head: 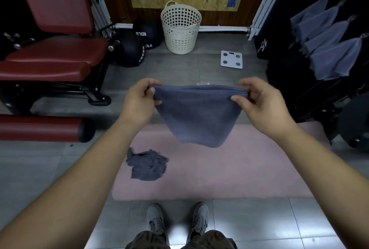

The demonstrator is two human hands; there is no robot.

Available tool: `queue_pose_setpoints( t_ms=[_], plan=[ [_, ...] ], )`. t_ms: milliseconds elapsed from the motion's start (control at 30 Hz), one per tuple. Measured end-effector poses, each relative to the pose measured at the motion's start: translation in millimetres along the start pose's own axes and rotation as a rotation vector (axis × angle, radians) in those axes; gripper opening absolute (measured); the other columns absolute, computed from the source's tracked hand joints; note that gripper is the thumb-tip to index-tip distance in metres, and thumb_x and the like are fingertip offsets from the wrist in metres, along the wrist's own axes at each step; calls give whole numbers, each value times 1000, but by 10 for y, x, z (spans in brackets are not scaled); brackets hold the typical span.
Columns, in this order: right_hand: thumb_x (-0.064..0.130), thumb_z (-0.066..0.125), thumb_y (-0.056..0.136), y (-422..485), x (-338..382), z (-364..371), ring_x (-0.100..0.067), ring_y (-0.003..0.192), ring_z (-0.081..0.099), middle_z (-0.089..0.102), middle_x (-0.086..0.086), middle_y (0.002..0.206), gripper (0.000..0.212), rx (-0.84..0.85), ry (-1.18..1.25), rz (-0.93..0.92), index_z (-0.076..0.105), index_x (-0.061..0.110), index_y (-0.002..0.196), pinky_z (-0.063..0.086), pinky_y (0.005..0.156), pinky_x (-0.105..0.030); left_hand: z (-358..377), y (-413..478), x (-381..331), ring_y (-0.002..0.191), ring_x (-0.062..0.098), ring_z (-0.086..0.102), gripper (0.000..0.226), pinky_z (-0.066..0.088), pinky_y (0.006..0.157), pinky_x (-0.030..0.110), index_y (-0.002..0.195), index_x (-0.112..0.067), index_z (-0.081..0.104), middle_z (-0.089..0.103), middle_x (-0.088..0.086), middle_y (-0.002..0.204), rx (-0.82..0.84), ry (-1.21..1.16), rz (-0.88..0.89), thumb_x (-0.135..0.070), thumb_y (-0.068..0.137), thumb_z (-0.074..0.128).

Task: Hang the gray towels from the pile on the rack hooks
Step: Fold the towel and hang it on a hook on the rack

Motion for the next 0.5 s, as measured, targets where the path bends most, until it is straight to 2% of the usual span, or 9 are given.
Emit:
queue_pose_setpoints(
  t_ms=[67, 100, 167, 233, 300, 367, 433, 500],
  plan=[
    [11, 74, 89, 20, 37, -34, -3, 75, 65, 69, 6, 85, 30, -1, 73, 56, 65, 30, 110, 51, 78, -21, 4, -28, -7, 88, 11, 59, 32, 56, 78, 20, 108, -17, 61, 60, 2, 108, 67, 116, 31, 7, 98, 41],
    [9, 72, 90, 27, 42, -47, -1, 74, 63, 69, 8, 84, 22, 14, 82, 79, 68, 25, 104, 49, 77, -19, 2, -61, -16, 83, 5, 58, 34, 53, 80, 19, 112, -20, 60, 59, -2, 106, 118, 197, 60, 6, 95, 47],
    [9, 69, 92, 19, 35, -63, -6, 72, 59, 68, 5, 81, 12, 44, 73, 119, 68, 21, 90, 47, 73, -24, 8, -150, -32, 78, 2, 54, 44, 44, 75, 10, 123, -24, 56, 54, -4, 105, 241, 367, 127, 0, 87, 65],
    [14, 63, 96, -8, 28, -72, -6, 68, 52, 61, 3, 77, 9, 95, -20, 137, 61, 18, 89, 45, 69, -24, 37, -206, -24, 88, 6, 52, 71, 40, 81, 7, 137, -21, 50, 45, -1, 113, 350, 511, 175, -9, 75, 84],
    [20, 55, 100, -59, 40, -46, 0, 59, 45, 53, 5, 71, 7, 154, -151, 147, 54, 17, 94, 39, 58, -15, 91, -218, -6, 105, 15, 47, 85, 40, 93, 19, 140, -19, 50, 41, 1, 116, 402, 655, 188, -17, 66, 92],
    [22, 48, 103, -114, 44, 17, 1, 58, 44, 50, 6, 71, 9, 171, -180, 162, 49, 17, 95, 37, 55, -14, 149, -214, 8, 109, 19, 43, 78, 41, 97, 27, 132, -17, 58, 42, 2, 112, 384, 768, 217, -19, 62, 93],
    [22, 46, 103, -146, 40, 94, 1, 59, 43, 49, 7, 72, 11, 132, -136, 174, 48, 18, 93, 36, 57, -14, 179, -205, 40, 104, 21, 47, 62, 44, 92, 31, 119, -14, 66, 43, 2, 105, 373, 817, 241, -18, 64, 92],
    [25, 54, 101, -167, 42, 143, 3, 60, 43, 50, 9, 72, 13, 121, -26, 204, 52, 18, 90, 37, 56, -12, 193, -215, 80, 97, 23, 52, 44, 47, 83, 33, 107, -12, 71, 44, 1, 97, 392, 839, 253, -19, 68, 89]
  ],
)
Point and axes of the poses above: each hand's wrist, its own y-axis towards the middle knuckle, its own z-axis out of the palm, x = y × z, the point moved 1 cm from there along y, towards the middle knuckle
